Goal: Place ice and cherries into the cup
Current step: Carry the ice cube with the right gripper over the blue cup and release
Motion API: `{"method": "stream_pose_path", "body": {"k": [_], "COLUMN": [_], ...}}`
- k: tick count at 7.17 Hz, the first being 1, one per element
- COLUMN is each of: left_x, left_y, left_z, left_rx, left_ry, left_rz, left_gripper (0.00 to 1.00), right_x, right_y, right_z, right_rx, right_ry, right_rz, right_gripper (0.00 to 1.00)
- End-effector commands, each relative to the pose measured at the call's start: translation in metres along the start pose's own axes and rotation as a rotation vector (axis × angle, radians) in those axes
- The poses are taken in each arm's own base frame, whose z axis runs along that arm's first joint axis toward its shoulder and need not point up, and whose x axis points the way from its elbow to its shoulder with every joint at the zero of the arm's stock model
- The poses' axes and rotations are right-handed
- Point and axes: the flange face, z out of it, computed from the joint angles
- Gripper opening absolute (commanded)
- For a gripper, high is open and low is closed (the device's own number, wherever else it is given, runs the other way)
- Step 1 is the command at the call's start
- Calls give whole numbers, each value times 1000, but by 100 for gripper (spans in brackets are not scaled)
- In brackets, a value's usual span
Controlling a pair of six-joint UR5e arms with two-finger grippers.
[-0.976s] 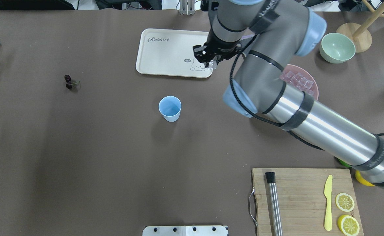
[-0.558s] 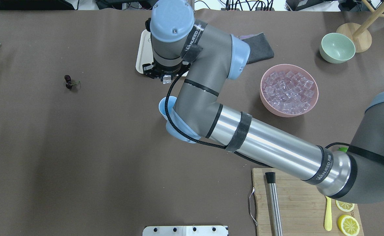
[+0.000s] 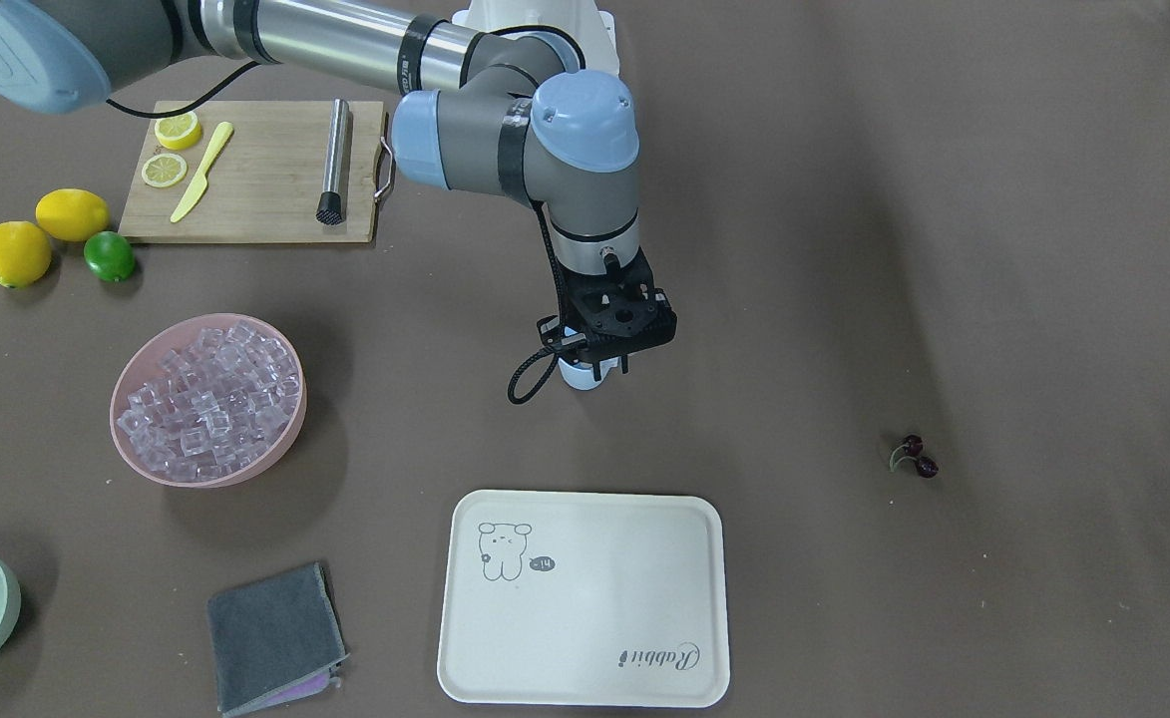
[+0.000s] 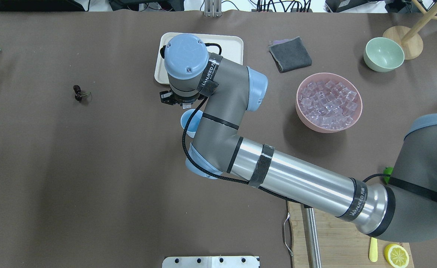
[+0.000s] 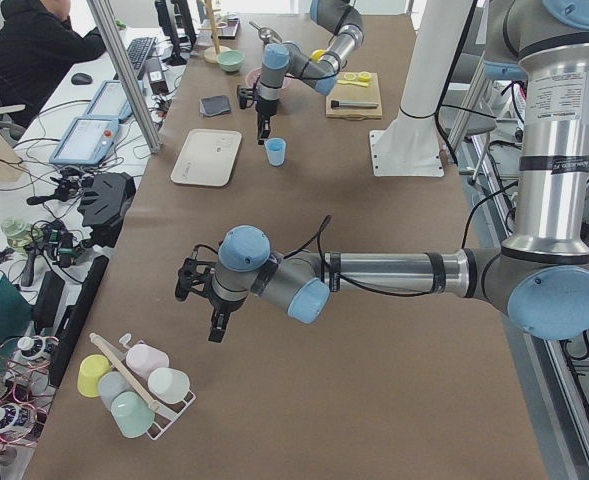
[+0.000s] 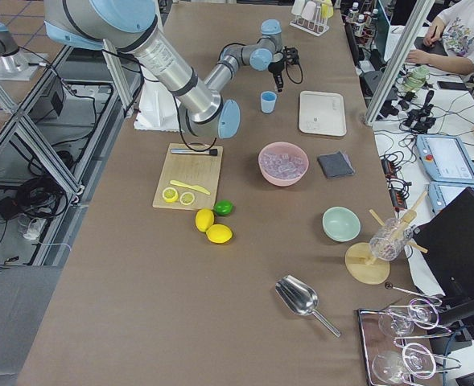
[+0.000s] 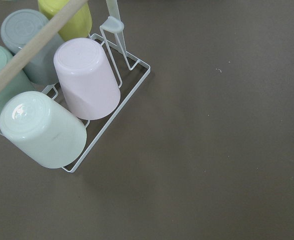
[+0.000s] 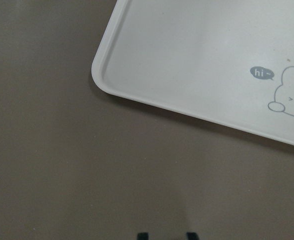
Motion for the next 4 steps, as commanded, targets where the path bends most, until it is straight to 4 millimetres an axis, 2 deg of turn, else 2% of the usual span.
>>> {"method": "stream_pose_path", "body": {"k": [1,3,4], "left_x": [-2,-1,0], "left_y": [1,0,1], "left_z": [1,1,0], "left_rx": [-3,-2,-1], "left_ry": [-2,-2,0], "left_rz": [-1,3,-1], "left_gripper": [98,98,98], "right_x": [0,10,10], "right_y": [11,23,23], "right_z": [6,12,12], "right_rx": [-15,-19,-18], "right_ry": [1,5,6], "right_rz": [-8,-10,-10], "right_gripper": [0,0,14]}}
